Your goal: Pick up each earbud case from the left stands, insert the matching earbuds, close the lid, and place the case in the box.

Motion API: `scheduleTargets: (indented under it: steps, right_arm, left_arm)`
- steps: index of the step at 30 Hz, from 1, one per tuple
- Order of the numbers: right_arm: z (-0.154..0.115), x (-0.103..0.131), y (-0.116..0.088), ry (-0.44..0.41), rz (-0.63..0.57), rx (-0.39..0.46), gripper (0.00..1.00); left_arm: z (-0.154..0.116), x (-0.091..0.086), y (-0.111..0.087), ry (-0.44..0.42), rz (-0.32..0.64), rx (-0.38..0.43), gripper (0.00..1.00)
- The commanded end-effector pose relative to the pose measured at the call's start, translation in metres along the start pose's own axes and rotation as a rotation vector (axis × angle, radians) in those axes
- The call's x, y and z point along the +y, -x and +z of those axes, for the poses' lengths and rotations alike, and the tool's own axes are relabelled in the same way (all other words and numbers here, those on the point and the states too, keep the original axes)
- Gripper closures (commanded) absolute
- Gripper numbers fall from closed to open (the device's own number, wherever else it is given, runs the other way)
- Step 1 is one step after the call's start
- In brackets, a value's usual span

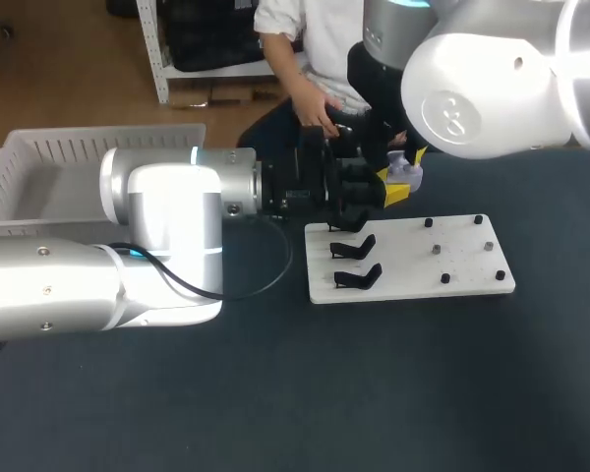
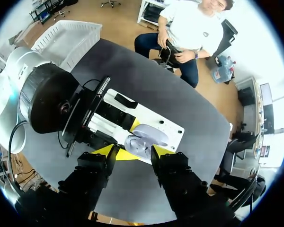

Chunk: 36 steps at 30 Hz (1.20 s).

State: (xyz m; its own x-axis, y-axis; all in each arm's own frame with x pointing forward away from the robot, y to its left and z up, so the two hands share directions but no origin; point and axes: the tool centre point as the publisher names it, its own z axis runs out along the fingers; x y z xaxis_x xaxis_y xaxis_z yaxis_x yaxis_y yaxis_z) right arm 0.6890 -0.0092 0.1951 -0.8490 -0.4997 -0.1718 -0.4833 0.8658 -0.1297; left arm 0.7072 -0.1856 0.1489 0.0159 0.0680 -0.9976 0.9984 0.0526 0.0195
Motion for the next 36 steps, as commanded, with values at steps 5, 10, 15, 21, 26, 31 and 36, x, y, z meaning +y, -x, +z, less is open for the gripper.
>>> scheduleTargets:
  steps: [5, 10, 15, 21, 26, 31, 36]
  right_arm:
    - [-0.005, 0.003, 0.001, -0.006, 0.000, -0.010, 0.54]
    - [-0.018, 0.002, 0.005, 0.010, 0.013, -0.045, 0.55]
    - [-0.020, -0.010, 0.030, 0.031, 0.090, -0.097, 0.45]
    - [-0.004, -0.031, 0.060, 0.031, 0.190, -0.117, 0.48]
    - [0.012, -0.041, 0.065, 0.016, 0.241, -0.087, 0.51]
    - [0.021, -0.041, 0.051, 0.007, 0.264, -0.040, 0.50]
    - [0.019, -0.037, 0.029, 0.006, 0.276, -0.019, 0.51]
  left_arm:
    - [0.000, -0.002, -0.001, 0.008, 0.004, -0.007, 1.00]
    - [0.000, -0.002, -0.001, 0.008, 0.004, -0.007, 1.00]
    - [0.000, -0.002, -0.001, 0.008, 0.004, -0.007, 1.00]
    - [0.000, -0.002, -0.001, 0.008, 0.004, -0.007, 1.00]
    - [0.000, -0.002, -0.001, 0.008, 0.004, -0.007, 1.00]
    - [0.000, -0.002, -0.001, 0.008, 0.004, -0.007, 1.00]
    - [0.000, -0.002, -0.001, 0.008, 0.004, -0.007, 1.00]
